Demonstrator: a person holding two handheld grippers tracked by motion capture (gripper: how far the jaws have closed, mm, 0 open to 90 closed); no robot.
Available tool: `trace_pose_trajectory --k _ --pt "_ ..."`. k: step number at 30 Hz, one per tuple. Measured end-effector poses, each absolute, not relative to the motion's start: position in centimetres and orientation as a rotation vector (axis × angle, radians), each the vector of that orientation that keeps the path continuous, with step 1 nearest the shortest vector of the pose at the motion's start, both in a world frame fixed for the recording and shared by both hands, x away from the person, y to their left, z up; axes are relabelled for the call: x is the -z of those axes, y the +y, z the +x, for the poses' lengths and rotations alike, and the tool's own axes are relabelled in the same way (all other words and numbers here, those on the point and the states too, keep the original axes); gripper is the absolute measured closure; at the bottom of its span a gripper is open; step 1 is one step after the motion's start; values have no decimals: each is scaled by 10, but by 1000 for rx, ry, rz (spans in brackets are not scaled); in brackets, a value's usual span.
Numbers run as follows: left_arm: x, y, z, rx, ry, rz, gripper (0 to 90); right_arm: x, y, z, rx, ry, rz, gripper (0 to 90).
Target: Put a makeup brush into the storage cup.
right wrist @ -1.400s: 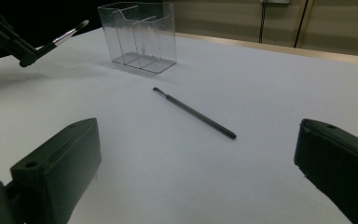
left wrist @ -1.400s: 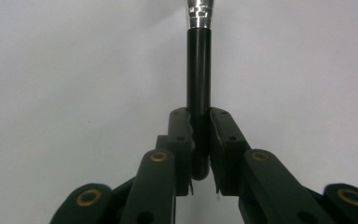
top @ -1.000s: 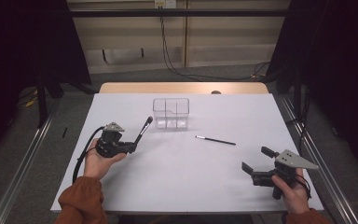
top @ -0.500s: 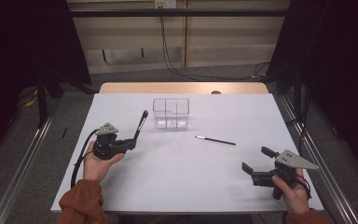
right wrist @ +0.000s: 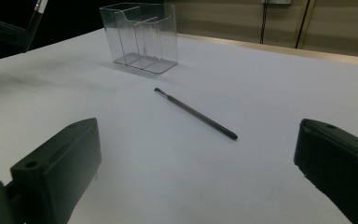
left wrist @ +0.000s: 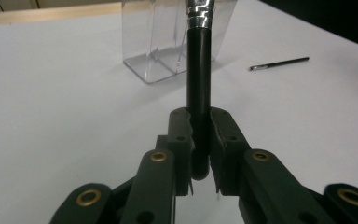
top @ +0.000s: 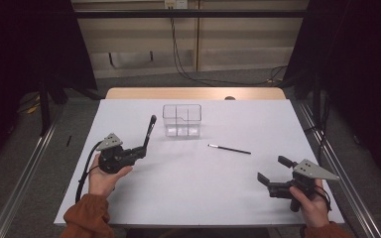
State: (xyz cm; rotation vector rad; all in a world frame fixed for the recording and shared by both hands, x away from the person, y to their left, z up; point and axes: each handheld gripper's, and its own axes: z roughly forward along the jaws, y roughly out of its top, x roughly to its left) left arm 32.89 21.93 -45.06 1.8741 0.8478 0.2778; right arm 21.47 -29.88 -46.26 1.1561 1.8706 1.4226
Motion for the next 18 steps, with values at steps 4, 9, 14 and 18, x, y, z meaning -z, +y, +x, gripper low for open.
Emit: trace_pose_trajectory --k 4,9,14,18 --pt "452 220 324 -273 834 1847 797 462 -298 215 -1423 1872 1152 2" --pt "450 220 322 -281 818 1819 797 462 -298 215 -1430 1866 1151 2" --pt "451 211 319 -279 789 1812 796 461 -298 216 -1444 1858 1142 1" --pt "451 205 317 -265 766 1812 796 459 -297 217 -1449 1860 1127 0"
